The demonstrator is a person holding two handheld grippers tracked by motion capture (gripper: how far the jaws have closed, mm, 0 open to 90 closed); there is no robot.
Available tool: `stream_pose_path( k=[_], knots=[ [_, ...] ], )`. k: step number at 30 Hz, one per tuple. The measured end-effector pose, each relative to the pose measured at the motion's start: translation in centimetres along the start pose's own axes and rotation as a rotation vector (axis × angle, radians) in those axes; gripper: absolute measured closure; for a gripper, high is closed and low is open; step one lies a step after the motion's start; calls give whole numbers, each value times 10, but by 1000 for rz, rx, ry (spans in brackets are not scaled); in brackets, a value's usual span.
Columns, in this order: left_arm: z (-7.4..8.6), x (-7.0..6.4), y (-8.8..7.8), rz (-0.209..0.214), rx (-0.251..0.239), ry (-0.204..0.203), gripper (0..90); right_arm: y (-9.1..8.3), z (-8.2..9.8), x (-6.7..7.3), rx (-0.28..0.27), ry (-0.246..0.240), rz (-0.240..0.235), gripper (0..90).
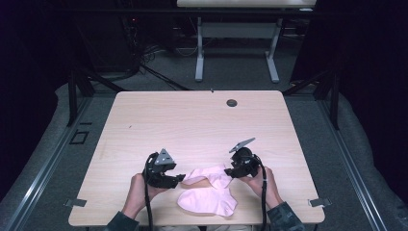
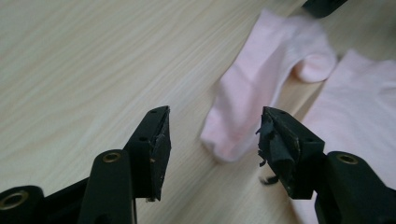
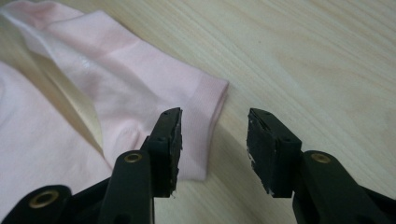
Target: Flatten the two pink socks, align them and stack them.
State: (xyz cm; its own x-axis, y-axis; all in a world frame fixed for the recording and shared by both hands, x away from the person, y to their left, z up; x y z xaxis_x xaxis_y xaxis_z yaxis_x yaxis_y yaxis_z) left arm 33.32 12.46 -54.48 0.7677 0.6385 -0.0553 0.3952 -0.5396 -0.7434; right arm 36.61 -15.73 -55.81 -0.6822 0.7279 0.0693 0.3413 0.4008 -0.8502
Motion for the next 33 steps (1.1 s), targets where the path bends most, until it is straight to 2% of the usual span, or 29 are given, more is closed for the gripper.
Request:
stream_pose_path(
  k=[1, 3, 4, 5, 6, 10, 11, 13, 14, 15, 17, 18, 21, 23, 26, 28, 30, 32, 33],
  knots=[
    [0, 2, 5, -1, 29, -28, 440, 3, -1, 1, -1, 16, 2, 548],
    [2, 7, 17, 12, 84, -80, 467, 10, -4, 3, 23, 11, 1, 557],
    [3, 7, 21, 37, 104, -100, 477, 13, -4, 4, 37, 18, -2, 561],
    [3, 6, 25, 41, 116, -103, 491, 15, -4, 5, 49, 8, 2, 573],
    [4, 4, 29, 51, 135, -86, 510, 17, -3, 7, 53, 8, 3, 579],
    [4, -9, 37, 9, 181, -18, 588, 21, -1, 10, 54, -8, 24, 634],
    [4, -11, 38, 3, 184, -8, 634, 20, -1, 11, 60, -19, 30, 689],
    [4, -12, 40, 2, 184, -4, 676, 21, 0, 13, 40, -13, 29, 730],
    [4, -13, 41, -10, 178, -1, 723, 20, 0, 13, 47, -18, 31, 765],
    [3, -14, 41, -15, 178, 3, 774, 21, 1, 14, 27, -15, 27, 801],
    [3, -15, 41, -42, 180, 24, 871, 20, 3, 15, 25, -24, 36, 831],
    [3, -15, 42, -44, 180, 29, 883, 19, 3, 15, 27, -27, 39, 835],
    [1, -14, 41, -83, 157, 43, 890, 18, 4, 12, 15, -30, 61, 843],
    [-1, -10, 39, -99, 116, 28, 891, 14, 4, 11, 7, -22, 78, 846],
    [-4, -4, 38, -99, 82, 13, 889, 8, 5, 7, -10, -10, 86, 845],
    [-4, -3, 43, -87, 97, 3, 883, 8, 5, 5, -4, -9, 90, 838],
    [-3, -1, 46, -84, 110, -16, 802, 9, 4, 5, 5, -18, 92, 813],
    [-3, 1, 46, -84, 103, -41, 672, 9, 4, 6, -1, -14, 84, 734],
    [-3, 2, 46, -80, 97, -50, 663, 9, 4, 5, -19, -2, 66, 706]
  ],
)
Point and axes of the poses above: each handheld gripper's, and its own axes: y roughly forward along the jaws, z roughly out of its underside, x roughly to its left, the point moved 2 cm from there along y, roughly forward along the jaws, and after that the axes turned 2 degrees about z, right-handed, at the moved point
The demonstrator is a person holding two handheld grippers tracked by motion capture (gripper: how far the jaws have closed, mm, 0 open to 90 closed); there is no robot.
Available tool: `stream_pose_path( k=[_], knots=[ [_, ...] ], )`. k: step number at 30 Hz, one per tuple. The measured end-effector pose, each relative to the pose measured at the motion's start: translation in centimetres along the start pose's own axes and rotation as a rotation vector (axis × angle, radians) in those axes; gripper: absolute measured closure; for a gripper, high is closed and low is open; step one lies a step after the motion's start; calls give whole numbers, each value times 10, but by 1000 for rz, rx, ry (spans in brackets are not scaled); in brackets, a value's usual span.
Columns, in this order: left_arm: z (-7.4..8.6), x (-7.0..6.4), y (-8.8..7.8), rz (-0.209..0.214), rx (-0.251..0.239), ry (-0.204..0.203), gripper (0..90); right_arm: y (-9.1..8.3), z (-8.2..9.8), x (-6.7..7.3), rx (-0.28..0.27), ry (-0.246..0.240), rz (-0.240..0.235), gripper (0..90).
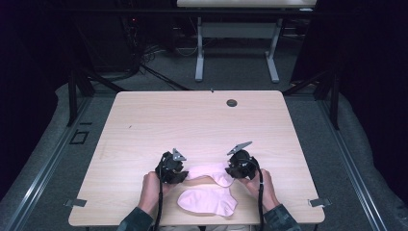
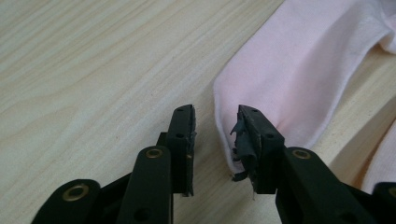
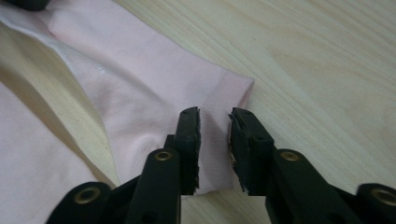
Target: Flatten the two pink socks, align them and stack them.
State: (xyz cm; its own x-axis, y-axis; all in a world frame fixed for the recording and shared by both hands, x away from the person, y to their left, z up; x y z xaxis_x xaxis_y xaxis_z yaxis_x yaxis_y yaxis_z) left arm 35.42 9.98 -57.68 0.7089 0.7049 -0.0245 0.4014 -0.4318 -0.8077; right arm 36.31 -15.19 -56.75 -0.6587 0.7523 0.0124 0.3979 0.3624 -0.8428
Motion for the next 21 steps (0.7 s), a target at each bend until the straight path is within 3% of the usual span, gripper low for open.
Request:
stream_pose_path(
  k=[5, 11, 16, 21],
  knots=[
    [0, 3, -4, -3, -7, -39, 550, 0, -1, -1, -6, 11, -5, 623],
    [1, 5, -6, -3, -4, -57, 546, 4, -2, 2, 23, -11, 9, 624],
    [2, 5, -5, 3, 1, -54, 592, 6, -2, 3, 26, -14, 7, 635],
    [3, 3, -2, 12, 18, -42, 723, 10, 0, 4, 42, -31, 13, 714]
  ],
)
Point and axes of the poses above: each handheld gripper's, and its own axes: y roughly forward along the jaws, z roughly out of its underside, x roughly to its left, the point moved 2 cm from there along y, roughly forward along the jaws, and after that the axes turned 2 degrees about z, right-handed, at the moved point
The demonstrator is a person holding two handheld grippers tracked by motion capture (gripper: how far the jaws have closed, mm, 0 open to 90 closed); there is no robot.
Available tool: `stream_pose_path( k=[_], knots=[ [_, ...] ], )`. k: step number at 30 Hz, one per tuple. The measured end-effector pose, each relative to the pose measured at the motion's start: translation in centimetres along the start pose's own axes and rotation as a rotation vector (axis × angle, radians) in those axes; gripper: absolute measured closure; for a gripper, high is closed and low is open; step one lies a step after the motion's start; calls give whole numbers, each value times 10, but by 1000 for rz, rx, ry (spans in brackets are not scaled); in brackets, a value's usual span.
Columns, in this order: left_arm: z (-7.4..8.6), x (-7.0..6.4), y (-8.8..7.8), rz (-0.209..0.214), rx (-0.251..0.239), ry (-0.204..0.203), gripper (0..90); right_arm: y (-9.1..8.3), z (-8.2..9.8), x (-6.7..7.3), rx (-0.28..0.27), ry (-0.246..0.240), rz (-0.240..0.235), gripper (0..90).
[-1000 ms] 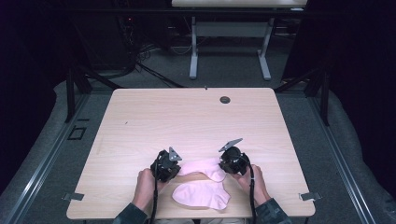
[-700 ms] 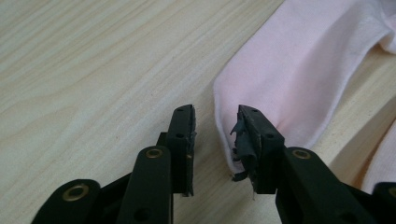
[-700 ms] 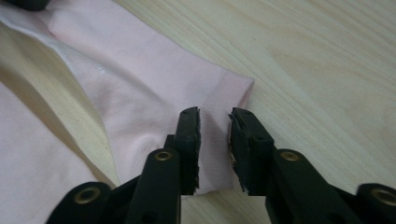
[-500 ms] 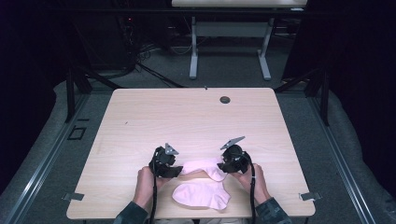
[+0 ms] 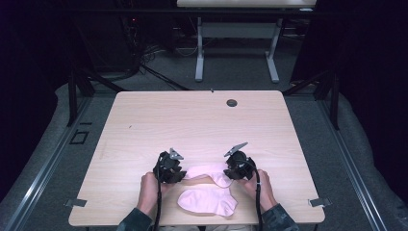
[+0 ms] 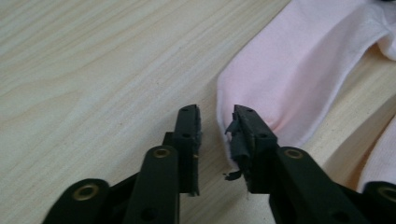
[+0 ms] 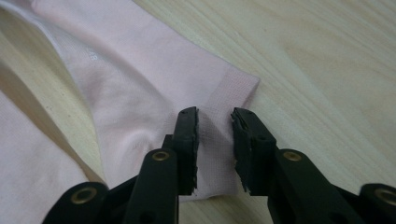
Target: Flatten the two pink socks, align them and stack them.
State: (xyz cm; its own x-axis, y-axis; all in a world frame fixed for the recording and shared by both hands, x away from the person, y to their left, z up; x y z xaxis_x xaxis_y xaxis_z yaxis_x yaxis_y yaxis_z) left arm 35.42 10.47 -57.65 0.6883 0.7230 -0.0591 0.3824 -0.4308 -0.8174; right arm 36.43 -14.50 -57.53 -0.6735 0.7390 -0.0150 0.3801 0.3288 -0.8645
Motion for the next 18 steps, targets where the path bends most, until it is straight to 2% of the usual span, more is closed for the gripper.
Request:
stream_pose_path(
  k=[9, 15, 18],
  knots=[
    [1, -4, 3, 6, 10, 26, 867, -1, 3, 2, -13, -6, -12, 833],
    [1, -2, 0, 16, -13, 16, 883, -4, 3, 1, -20, -4, -6, 842],
    [0, -2, -6, 26, -33, 11, 884, -10, 2, 0, -44, 3, -7, 842]
  ],
)
Point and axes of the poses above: each handheld gripper's, and its own axes: y roughly forward along the jaws, z roughly out of its underside, x roughly to its left, the point moved 2 cm from there along y, roughly forward along the jaws, and after that the axes turned 2 degrees about z, right-handed, at the moved point
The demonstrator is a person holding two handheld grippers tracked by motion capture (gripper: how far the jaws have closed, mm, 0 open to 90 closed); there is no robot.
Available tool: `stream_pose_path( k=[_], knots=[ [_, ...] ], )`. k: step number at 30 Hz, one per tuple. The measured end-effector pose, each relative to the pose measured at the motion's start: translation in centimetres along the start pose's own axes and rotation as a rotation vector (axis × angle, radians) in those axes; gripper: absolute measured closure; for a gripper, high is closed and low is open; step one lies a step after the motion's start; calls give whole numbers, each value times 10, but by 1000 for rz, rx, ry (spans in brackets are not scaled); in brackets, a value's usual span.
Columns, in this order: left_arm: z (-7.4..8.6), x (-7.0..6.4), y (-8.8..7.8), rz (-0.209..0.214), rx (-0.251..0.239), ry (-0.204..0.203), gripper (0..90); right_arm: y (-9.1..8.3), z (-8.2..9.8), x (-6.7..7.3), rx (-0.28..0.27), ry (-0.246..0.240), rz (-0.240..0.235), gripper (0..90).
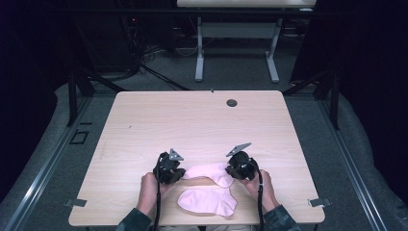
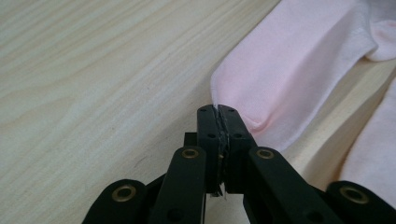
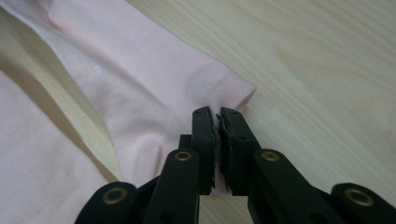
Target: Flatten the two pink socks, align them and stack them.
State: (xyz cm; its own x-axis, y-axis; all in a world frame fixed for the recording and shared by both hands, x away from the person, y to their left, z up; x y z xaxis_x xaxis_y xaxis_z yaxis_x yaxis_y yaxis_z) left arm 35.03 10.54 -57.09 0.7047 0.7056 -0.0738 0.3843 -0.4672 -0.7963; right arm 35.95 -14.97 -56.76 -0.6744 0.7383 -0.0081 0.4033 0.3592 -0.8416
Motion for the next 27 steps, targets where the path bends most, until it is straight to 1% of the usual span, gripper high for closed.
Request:
stream_pose_path(
  k=[1, 2, 3, 4, 6, 7, 10, 12, 14, 15, 17, 19, 20, 22, 23, 24, 26, 27],
  knots=[
    [-1, 0, -3, 4, -8, 2, 884, -4, -1, 0, -4, 4, -5, 842],
    [-3, -1, -7, 5, -16, 2, 884, -8, -2, -1, -4, -4, -3, 841],
    [-5, -1, -11, 7, -27, 2, 884, -11, -3, -1, -26, -5, 0, 841],
    [-7, -2, -16, 5, -39, 7, 884, -16, -5, 0, -32, -3, -1, 841],
    [-9, -4, -24, 14, -51, 7, 884, -25, -7, 1, -51, 1, -9, 840],
    [-10, -5, -28, 16, -63, 5, 884, -30, -7, 2, -49, -4, -14, 839],
    [-11, -10, -40, 41, -79, 6, 884, -45, -8, 5, -64, -6, -23, 839],
    [-11, -13, -49, 64, -81, 10, 884, -55, -8, 8, -69, -8, -28, 839],
    [-10, -18, -57, 73, -94, 15, 884, -64, -7, 12, -77, -14, -25, 838],
    [-9, -19, -59, 78, -94, 18, 884, -71, -5, 15, -73, -19, -36, 838],
    [-6, -24, -65, 89, -101, 22, 884, -79, -3, 20, -76, -22, -41, 837],
    [-2, -29, -69, 97, -98, 30, 884, -86, 1, 25, -69, -26, -61, 836],
    [0, -31, -69, 97, -97, 32, 884, -88, 4, 28, -67, -25, -59, 835],
    [5, -35, -70, 103, -84, 37, 884, -89, 9, 32, -50, -42, -71, 835],
    [8, -36, -69, 109, -76, 41, 884, -88, 13, 35, -45, -40, -77, 835],
    [11, -37, -67, 114, -67, 38, 884, -87, 16, 37, -33, -46, -84, 835],
    [17, -38, -63, 120, -42, 43, 884, -82, 24, 40, -20, -38, -115, 835],
    [19, -38, -61, 125, -33, 40, 885, -78, 28, 41, -11, -37, -121, 835]
  ],
)
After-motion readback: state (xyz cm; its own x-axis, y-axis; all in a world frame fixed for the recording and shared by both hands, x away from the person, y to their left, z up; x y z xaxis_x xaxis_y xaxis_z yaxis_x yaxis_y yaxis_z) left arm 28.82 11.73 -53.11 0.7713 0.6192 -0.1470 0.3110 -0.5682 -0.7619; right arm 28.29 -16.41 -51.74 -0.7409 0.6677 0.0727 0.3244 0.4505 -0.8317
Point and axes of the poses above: each handheld gripper's, and its own axes: y roughly forward along the jaws, z roughly out of its underside, x roughly to its left, the point moved 2 cm from there along y, roughly forward along the jaws, and after that the axes turned 2 degrees about z, right-handed, at the moved point
